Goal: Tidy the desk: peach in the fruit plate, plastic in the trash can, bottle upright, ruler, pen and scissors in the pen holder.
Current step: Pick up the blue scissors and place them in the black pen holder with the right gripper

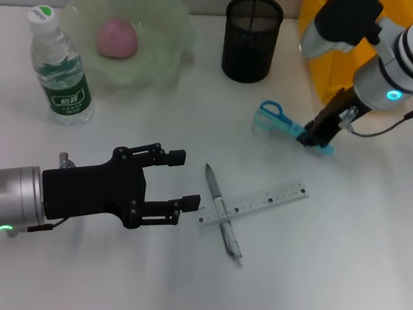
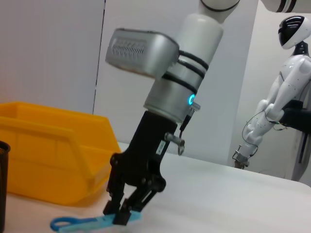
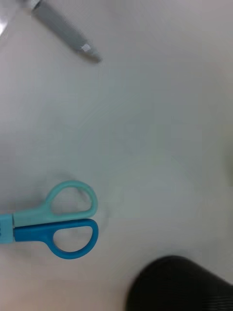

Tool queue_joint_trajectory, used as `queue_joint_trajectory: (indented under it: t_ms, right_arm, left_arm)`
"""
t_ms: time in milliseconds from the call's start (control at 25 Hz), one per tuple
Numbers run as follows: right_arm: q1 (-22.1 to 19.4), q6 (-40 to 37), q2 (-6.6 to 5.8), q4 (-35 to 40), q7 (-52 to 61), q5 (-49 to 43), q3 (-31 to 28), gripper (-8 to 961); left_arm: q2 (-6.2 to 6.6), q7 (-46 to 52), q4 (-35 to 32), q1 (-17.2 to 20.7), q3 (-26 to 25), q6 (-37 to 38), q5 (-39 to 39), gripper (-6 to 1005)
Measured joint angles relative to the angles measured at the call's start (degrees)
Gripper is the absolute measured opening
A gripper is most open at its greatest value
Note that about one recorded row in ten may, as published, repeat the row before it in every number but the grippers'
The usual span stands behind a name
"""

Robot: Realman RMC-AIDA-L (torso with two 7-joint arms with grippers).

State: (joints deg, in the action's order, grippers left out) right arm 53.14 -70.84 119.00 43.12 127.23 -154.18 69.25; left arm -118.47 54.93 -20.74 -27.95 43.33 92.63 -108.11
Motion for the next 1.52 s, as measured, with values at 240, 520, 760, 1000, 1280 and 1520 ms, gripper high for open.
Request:
queue_joint_trajectory:
  t_ms: [240, 520, 760, 1000, 1280, 1520]
  right_arm:
    - [-4.8, -3.8, 0.03, 9.6, -4.3, 7.0, 0.0, 194]
    - [-14.7, -4.7, 0.07, 21.0, -15.4, 24.6, -0.4, 195]
    - [-19.1, -4.3, 0.07, 18.0, -30.4, 43.7, -7.9, 195]
    - [-18.5, 0.9, 0.09, 5.0, -46.6, 59.2, -12.4, 194]
    - [-14.3, 9.1, 0.41, -12.5, -72.9, 82.8, -12.0, 194]
    - [-6.5, 19.2, 0.64, -23.8, -80.4, 90.5, -12.0, 195]
  left_arm:
    - [0.07, 0.0, 0.0, 0.1, 0.0, 0.0, 0.0, 784]
    - [0.13, 0.0, -0.1, 0.1, 0.0, 0.0, 0.0, 784]
    - [0.23, 0.0, -0.6, 0.2, 0.2, 0.1, 0.0, 784]
    - [0.27, -0.2, -0.7, 0.0, 0.4, 0.2, 0.0, 784]
    - [0.30, 0.0, -0.7, -0.5, 0.4, 0.3, 0.0, 784]
    - [0.33, 1.2, -0.7, -0.7, 0.3, 0.3, 0.0, 784]
